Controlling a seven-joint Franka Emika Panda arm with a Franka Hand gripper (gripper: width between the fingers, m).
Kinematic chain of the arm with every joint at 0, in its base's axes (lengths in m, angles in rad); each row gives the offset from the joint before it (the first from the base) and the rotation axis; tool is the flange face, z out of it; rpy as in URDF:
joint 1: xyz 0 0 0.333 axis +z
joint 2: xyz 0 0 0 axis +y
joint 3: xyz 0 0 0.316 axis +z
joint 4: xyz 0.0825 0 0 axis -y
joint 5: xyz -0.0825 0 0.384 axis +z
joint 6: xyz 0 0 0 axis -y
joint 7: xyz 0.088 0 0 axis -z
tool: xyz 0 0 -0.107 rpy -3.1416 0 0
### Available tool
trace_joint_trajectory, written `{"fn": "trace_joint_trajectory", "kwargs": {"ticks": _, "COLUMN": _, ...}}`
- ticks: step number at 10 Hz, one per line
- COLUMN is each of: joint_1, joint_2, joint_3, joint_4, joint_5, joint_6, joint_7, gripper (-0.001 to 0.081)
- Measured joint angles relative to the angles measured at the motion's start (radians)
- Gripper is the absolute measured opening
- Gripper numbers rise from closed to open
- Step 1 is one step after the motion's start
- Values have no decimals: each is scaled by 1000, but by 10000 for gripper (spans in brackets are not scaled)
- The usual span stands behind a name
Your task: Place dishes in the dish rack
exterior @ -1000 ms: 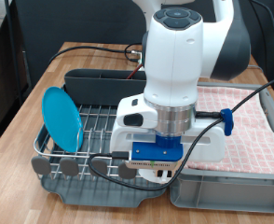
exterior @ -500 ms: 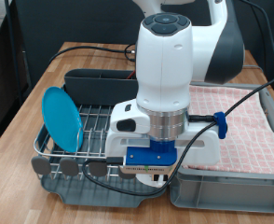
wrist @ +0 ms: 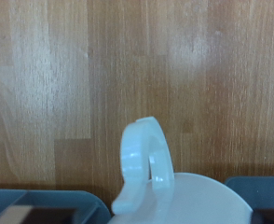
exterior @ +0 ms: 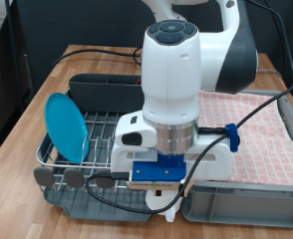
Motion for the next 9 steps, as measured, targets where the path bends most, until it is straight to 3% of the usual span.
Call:
{"fn": "trace_joint_trajectory", "kwargs": {"ticks": 1, "joint_1": 0, "joint_2": 1, "joint_3": 0, "joint_4": 3, "joint_5": 0, "joint_6": -8, "joint_7": 0, "gripper": 421}}
{"fn": "trace_joint_trajectory", "kwargs": {"ticks": 2, "joint_1": 0, "joint_2": 2, "joint_3": 0, "joint_4": 15, "joint_5": 0, "joint_6": -42, "joint_7": 0, "gripper": 421}}
{"fn": "trace_joint_trajectory", "kwargs": {"ticks": 4, "joint_1": -1, "joint_2": 3, "joint_3": -1, "joint_4": 61, "joint_5": 0, "joint_6": -159, "joint_7": 0, "gripper": 731}}
{"fn": "trace_joint_trajectory", "kwargs": {"ticks": 5, "joint_1": -1, "joint_2": 4, "joint_3": -2, "joint_4": 88, "joint_5": -1, "joint_6": -217, "joint_7": 0, "gripper": 731}}
{"fn": "trace_joint_trajectory", "kwargs": {"ticks": 6, "joint_1": -1, "joint_2": 4, "joint_3": -3, "joint_4": 112, "joint_5": -2, "joint_6": -262, "joint_7": 0, "gripper": 787}}
{"fn": "trace_joint_trajectory", "kwargs": {"ticks": 9, "joint_1": 0, "joint_2": 2, "joint_3": -12, "joint_4": 173, "joint_5": -8, "joint_6": -359, "joint_7": 0, "gripper": 799}}
